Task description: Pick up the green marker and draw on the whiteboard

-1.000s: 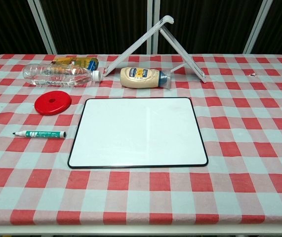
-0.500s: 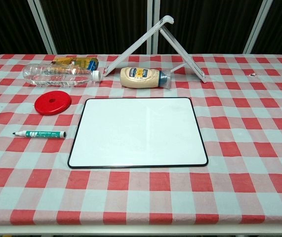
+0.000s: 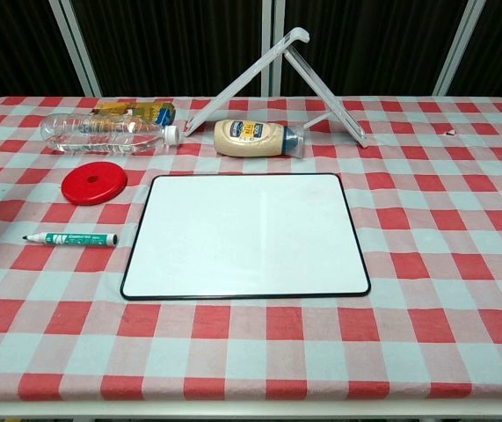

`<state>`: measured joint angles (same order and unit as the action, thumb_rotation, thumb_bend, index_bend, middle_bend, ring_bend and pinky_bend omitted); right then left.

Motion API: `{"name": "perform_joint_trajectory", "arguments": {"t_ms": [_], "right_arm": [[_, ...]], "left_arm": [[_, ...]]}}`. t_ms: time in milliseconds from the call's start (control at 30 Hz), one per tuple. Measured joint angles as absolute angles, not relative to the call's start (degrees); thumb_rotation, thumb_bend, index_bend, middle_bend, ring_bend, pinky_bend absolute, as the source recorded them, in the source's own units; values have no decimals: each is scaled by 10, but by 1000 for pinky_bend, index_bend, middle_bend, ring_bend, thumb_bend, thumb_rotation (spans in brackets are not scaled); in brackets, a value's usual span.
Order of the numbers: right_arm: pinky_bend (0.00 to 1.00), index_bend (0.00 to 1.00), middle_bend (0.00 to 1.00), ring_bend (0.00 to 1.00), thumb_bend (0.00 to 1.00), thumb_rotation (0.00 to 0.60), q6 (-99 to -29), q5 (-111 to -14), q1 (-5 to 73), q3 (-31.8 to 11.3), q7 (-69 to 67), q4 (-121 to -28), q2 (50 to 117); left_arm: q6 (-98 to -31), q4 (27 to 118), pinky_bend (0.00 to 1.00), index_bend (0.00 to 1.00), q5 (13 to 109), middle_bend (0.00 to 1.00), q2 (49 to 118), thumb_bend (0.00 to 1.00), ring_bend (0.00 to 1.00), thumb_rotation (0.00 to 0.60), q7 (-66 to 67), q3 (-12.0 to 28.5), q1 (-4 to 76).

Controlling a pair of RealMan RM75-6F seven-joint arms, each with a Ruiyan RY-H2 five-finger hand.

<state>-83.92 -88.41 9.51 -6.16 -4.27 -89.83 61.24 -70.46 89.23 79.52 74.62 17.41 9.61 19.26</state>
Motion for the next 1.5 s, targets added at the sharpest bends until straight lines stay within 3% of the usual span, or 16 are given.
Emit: {"name": "perform_joint_trajectory", "arguments": {"t_ms": [100, 200, 433, 800, 967, 1500], "right_arm": [[0, 0, 148, 0, 148, 600, -835, -881, 95, -60, -42, -902, 611], [0, 0, 149, 0, 148, 600, -831, -877, 95, -58, -41, -903, 611], [0, 0, 158, 0, 148, 600, -825, -868, 95, -57, -42, -901, 612], [0, 0, 161, 0, 148, 600, -820, -859, 91, -54, -55, -891, 616], [0, 0, 161, 0, 149, 600, -821, -858, 89, -53, -62, -886, 618], [0, 0, 166, 0, 149, 600, -816, -855, 87, -50, -85, -866, 626]], "left_arm": [[-659, 881, 898, 435, 777, 483, 773, 35, 657, 600, 214, 100, 229], [-616, 871, 917, 443, 752, 488, 800, 54, 704, 600, 258, 101, 259], [-580, 853, 936, 444, 675, 488, 864, 95, 711, 600, 379, 97, 304], [-591, 881, 942, 445, 548, 489, 919, 136, 714, 600, 527, 77, 341], [-606, 896, 943, 445, 502, 489, 932, 207, 721, 600, 574, 70, 357], [-619, 917, 943, 447, 413, 489, 936, 285, 719, 600, 612, 50, 404]]}}
